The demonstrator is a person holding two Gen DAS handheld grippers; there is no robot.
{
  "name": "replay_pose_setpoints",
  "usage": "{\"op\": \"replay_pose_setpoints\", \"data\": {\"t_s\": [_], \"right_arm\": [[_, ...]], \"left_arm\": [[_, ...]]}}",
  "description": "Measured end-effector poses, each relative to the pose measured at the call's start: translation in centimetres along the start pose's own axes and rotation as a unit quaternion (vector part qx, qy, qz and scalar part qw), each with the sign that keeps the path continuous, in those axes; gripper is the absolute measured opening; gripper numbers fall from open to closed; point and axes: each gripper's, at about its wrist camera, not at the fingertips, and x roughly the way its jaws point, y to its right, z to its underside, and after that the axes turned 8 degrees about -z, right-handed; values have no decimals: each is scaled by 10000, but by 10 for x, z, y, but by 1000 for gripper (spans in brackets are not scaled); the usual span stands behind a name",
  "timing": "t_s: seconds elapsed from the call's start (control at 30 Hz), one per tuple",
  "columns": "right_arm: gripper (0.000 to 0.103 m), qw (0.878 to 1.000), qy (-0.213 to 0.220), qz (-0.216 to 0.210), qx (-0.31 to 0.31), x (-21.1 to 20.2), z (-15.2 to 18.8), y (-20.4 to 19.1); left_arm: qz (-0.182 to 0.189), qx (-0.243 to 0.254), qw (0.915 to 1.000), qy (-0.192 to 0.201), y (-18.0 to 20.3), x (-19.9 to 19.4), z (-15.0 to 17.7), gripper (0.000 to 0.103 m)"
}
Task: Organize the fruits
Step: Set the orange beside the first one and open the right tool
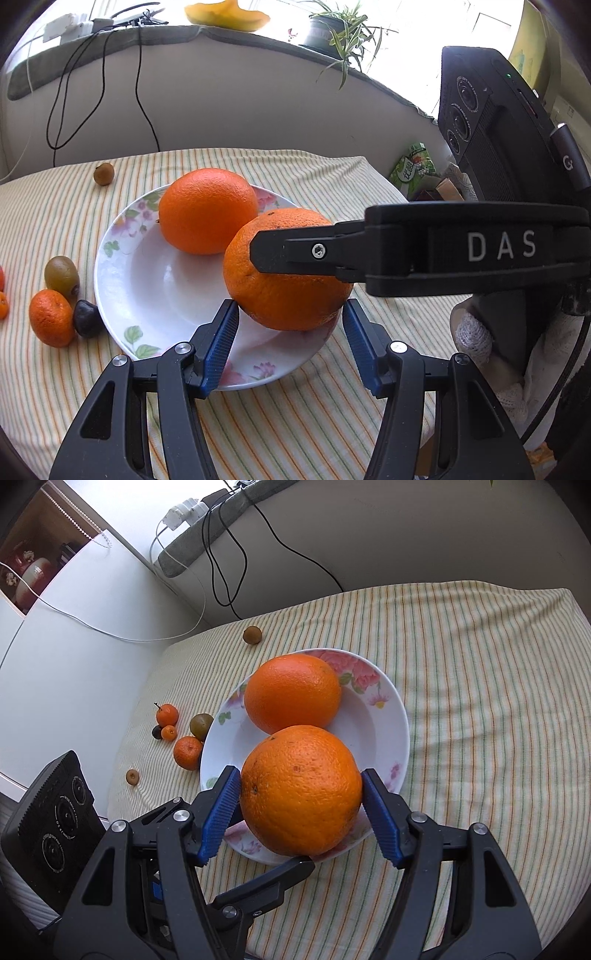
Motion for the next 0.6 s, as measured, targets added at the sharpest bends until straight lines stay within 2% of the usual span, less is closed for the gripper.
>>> {"op": "replay_pose_setpoints", "data": {"t_s": [0.13, 0.23, 0.6], "right_arm": [[70, 9991, 198, 328, -159, -6, 0, -4], [72, 9990, 332, 278, -140, -14, -2, -4], [73, 9938, 665, 666, -591, -26, 5, -30]], "left_arm": [[-43, 65, 9999, 87, 2, -6, -2, 56], [-72, 93, 9999, 116, 0, -10, -1, 56], [-246, 100, 9993, 258, -14, -32, 9, 58]]}}
